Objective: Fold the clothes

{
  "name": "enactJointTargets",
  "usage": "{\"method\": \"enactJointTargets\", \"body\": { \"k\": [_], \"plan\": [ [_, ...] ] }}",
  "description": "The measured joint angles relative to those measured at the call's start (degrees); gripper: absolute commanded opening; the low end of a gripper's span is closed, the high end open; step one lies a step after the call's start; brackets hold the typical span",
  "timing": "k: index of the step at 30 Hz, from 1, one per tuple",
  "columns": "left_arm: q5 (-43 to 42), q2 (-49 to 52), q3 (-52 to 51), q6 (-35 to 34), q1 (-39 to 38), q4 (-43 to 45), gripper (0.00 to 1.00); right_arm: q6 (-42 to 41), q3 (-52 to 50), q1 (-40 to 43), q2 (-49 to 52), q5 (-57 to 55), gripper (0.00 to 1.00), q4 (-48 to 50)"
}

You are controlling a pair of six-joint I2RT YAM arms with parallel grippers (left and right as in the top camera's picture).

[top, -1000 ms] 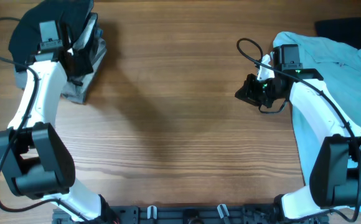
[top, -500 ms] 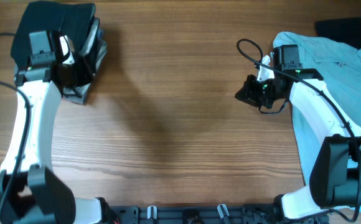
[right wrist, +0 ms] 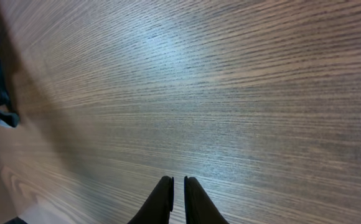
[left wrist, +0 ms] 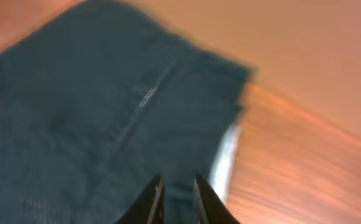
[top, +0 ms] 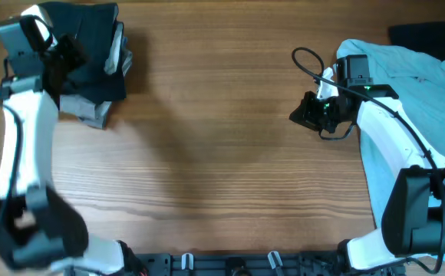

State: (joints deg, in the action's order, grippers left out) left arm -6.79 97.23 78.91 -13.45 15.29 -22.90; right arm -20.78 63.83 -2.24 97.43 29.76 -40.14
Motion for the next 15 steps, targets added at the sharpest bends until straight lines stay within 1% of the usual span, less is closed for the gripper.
{"method": "enactJointTargets", "body": {
  "k": [1,2,4,5,7,8,9,10,11,12,14,15],
  "plan": [
    [0.0,4.7,0.0,-1.3,1.2,-0.4,0.29,0.0,0.0,0.0,0.0,0.0,0.09,0.0],
    [-0.5,10.6,0.0,-3.1,2.6,-1.2,0.33,0.0,0.0,0.0,0.0,0.0,0.09,-0.1],
    [-4.2,17.6,0.0,-5.0,4.2,-0.8,0.42,0.0,0.0,0.0,0.0,0.0,0.06,-0.1],
    [-5.4,17.9,0.4,-5.4,4.4,-1.0,0.47,0.0,0.0,0.0,0.0,0.0,0.05,-0.1],
    [-6.6,17.3,1.1,-5.7,4.4,-2.9,0.52,1.3,0.2,0.0,0.0,-0.3,0.05,-0.5],
    [-6.8,16.6,1.8,-5.7,4.4,-5.2,0.57,2.5,1.2,0.0,-0.5,-2.0,0.06,-1.3],
    [-7.2,15.3,2.6,-4.7,4.4,-9.1,0.63,3.2,2.3,0.0,-1.4,-3.5,0.06,-1.4],
    [-7.5,13.0,3.2,-3.7,4.4,-12.4,0.73,4.5,3.8,0.0,-3.1,-5.3,0.07,-1.4],
    [-7.7,9.4,4.8,-2.4,4.4,-18.0,0.9,6.4,6.1,0.0,-6.0,-7.3,0.09,-1.1],
    [-8.0,4.3,6.9,-1.0,4.4,-21.9,1.0,9.2,9.4,0.0,-10.0,-9.5,0.13,-0.6],
    [-8.2,-8.0,10.8,0.3,4.4,-25.7,1.0,13.0,13.4,0.0,-16.4,-11.5,0.19,0.6],
    [-8.0,-14.5,11.8,0.9,4.4,-27.5,1.0,14.4,14.3,0.0,-19.2,-12.0,0.24,1.7]
  ]
}}
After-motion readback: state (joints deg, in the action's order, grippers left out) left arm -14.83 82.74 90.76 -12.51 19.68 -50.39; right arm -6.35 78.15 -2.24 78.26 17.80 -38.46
